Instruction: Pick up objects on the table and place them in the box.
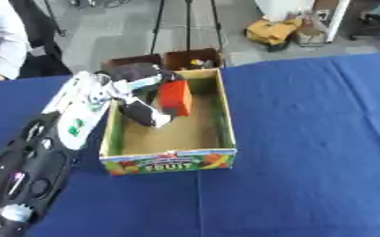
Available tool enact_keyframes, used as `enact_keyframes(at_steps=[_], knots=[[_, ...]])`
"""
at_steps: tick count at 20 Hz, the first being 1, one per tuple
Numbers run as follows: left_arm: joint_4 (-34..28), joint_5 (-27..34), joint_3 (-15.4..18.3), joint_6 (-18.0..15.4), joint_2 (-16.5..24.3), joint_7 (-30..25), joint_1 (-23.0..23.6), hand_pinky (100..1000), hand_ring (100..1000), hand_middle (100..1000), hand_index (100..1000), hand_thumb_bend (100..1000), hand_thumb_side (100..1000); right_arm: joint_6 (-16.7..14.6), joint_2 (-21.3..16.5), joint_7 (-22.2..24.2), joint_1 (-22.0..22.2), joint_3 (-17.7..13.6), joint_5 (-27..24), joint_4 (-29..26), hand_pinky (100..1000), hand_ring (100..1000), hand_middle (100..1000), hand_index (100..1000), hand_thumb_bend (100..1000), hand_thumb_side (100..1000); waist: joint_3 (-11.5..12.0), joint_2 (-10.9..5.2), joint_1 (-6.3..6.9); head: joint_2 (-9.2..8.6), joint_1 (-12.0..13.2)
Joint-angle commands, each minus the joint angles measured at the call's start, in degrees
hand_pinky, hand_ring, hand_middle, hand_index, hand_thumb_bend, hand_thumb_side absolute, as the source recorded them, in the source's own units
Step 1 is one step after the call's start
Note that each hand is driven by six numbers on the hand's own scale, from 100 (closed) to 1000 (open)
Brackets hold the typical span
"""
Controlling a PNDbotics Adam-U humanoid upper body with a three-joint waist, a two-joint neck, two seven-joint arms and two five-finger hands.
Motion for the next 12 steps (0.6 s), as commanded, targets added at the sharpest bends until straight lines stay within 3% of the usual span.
enact_keyframes(at_steps=[1, 7, 12], knots=[[1.80, -1.31, 0.27, -1.23, -0.09, 1.70, -1.73, 180, 477, 509, 699, 100, 362, 0.00, -0.52, 0.26, -0.77, -0.16, -0.54, -1.09, 710, 831, 594, 757, 276, 1000, -0.18, -1.01, 0.64, -0.49, 0.17], [4.30, -3.98, 0.40, -3.52, -0.58, 1.11, -1.67, 317, 571, 617, 817, 100, 417, 0.14, -0.28, 0.46, -0.95, -0.16, -0.84, -1.09, 710, 832, 594, 758, 272, 1000, -0.44, -0.95, 0.73, -0.74, 0.04], [5.23, -7.34, 0.46, -4.41, -0.88, -1.78, -1.40, 389, 638, 839, 965, 100, 509, 0.11, -0.23, 0.54, -0.98, -0.21, -0.98, -1.09, 711, 832, 594, 757, 273, 1000, -0.55, -0.88, 0.67, -0.87, 0.00]])
